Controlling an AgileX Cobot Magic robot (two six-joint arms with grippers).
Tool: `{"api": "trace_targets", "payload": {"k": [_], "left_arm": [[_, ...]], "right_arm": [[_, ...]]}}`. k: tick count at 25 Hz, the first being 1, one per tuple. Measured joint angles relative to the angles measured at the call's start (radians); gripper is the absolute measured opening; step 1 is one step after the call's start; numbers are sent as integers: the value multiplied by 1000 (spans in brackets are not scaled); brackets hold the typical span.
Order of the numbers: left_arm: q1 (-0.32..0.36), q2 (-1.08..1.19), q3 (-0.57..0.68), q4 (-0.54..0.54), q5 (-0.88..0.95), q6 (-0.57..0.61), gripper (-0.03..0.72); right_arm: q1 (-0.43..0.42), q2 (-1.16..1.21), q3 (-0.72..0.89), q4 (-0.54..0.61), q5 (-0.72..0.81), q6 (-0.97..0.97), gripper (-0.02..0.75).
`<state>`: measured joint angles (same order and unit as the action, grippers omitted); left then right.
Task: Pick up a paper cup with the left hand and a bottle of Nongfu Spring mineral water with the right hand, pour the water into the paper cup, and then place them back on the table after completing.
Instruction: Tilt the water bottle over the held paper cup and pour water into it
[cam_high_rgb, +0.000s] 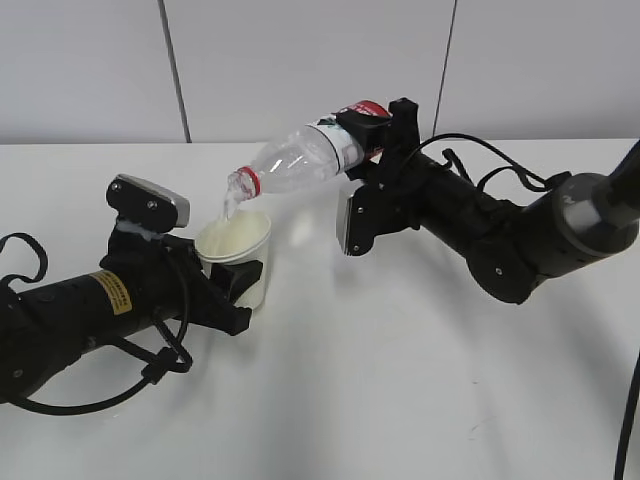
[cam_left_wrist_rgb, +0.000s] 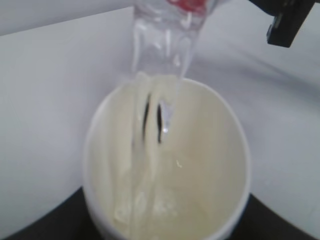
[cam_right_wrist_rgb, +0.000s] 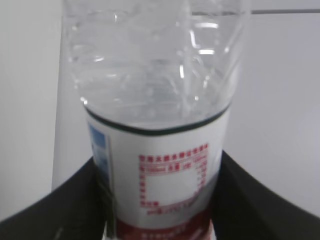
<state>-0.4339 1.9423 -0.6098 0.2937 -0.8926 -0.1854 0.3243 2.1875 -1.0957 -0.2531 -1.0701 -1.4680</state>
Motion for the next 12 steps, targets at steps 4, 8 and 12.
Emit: {"api": "trace_targets", "payload": {"k": [4,8,12], "left_arm": [[0,0,0,0,1,0,364],[0,0,0,-1,3,0,364],[0,0,0,-2,-14,0,364]], "right_arm": [[-4,0,0,30,-4,0,406],[-8,0,0,53,-8,0,405],[-8,0,0,62,-8,0,405]]}}
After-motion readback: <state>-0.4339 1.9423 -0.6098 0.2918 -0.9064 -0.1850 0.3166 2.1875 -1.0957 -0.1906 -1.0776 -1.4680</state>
